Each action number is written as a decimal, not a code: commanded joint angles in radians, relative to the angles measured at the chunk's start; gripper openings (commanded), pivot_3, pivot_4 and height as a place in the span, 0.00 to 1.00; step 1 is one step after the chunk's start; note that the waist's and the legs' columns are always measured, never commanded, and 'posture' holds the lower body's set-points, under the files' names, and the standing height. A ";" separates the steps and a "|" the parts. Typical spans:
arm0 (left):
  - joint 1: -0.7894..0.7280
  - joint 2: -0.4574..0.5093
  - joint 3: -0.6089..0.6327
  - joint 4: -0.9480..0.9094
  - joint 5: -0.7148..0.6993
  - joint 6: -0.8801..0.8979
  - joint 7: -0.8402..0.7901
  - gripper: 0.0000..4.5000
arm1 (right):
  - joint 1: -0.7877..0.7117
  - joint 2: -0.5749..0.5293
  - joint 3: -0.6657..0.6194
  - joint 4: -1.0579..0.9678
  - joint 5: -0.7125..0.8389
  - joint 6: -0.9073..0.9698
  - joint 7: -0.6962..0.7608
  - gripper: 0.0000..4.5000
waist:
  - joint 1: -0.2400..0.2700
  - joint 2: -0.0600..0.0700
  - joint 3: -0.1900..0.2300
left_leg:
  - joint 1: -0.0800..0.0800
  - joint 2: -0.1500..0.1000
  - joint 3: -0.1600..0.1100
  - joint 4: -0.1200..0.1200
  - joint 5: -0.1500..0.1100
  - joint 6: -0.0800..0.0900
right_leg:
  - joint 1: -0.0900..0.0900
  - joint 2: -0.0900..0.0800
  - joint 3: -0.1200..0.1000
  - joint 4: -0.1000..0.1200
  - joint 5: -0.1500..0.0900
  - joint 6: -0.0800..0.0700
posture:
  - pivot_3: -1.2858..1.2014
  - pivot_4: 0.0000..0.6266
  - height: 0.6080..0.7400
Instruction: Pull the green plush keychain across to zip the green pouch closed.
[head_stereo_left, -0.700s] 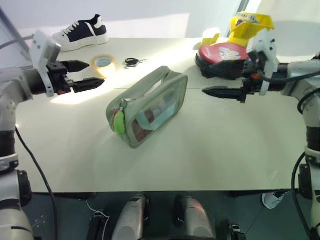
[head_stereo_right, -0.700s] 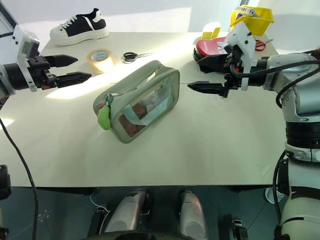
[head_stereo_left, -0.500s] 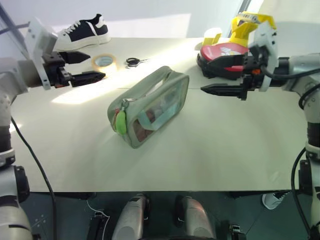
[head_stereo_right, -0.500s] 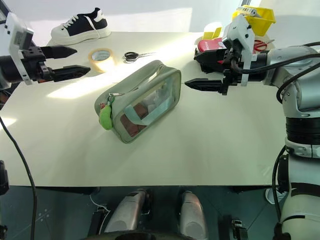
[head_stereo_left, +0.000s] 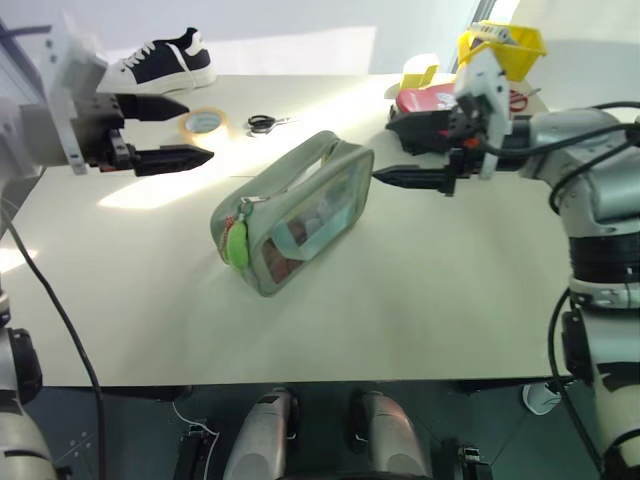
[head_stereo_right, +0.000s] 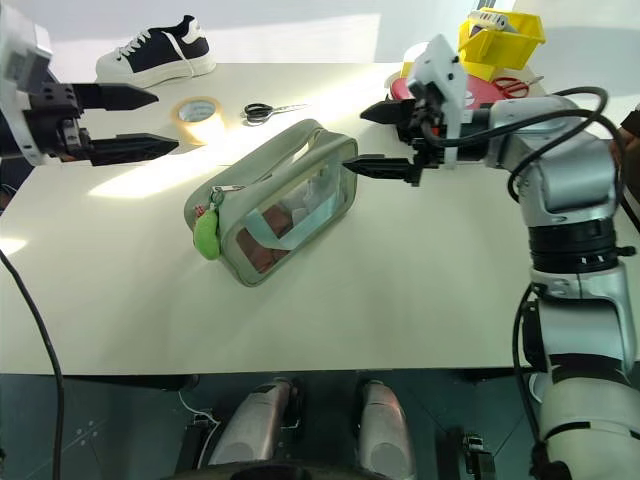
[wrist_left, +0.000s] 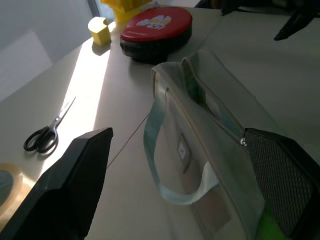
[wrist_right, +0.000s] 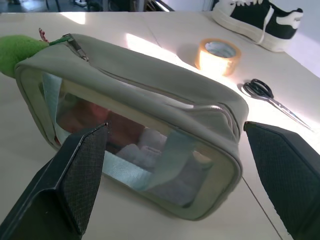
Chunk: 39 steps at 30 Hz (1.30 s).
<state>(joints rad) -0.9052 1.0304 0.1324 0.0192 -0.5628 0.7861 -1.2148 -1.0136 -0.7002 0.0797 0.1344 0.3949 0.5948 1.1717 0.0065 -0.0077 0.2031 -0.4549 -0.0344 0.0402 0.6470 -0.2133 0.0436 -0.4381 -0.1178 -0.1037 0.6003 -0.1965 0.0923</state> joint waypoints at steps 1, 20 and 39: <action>-0.029 0.020 0.021 -0.048 -0.054 0.042 -0.021 0.98 | -0.063 0.049 0.036 0.023 -0.040 -0.064 -0.006 1.00 | 0.000 0.000 0.000 | 0.000 0.000 0.000 0.000 0.000 0.000 | 0.000 0.001 0.000 0.000 0.000 0.000 | 0.52 0.24 1.00; 0.078 0.015 0.063 -0.180 -0.109 0.055 0.057 1.00 | -0.103 0.196 0.195 0.182 -0.218 -0.360 0.104 0.21 | -0.014 0.000 0.000 | 0.010 -0.001 0.001 0.002 0.003 -0.002 | 0.003 0.001 0.003 0.012 -0.001 0.000 | 0.52 0.24 1.00; 0.021 -0.010 0.027 -0.072 -0.056 -0.041 0.068 1.00 | -0.152 0.243 0.186 0.058 -0.324 -0.228 -0.133 0.01 | -0.020 0.000 0.000 | 0.010 -0.001 0.003 0.000 0.004 -0.003 | 0.001 0.001 0.006 0.014 -0.001 0.000 | 0.52 0.24 1.00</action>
<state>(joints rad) -0.8694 1.0152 0.1432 -0.0399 -0.6203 0.7668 -1.1488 -1.1622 -0.4695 0.2668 0.2772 0.0592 0.3548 1.0327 -0.0137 -0.0079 0.2032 -0.4450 -0.0356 0.0438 0.6465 -0.2091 0.0405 -0.4373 -0.1166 -0.0981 0.6146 -0.1972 0.0923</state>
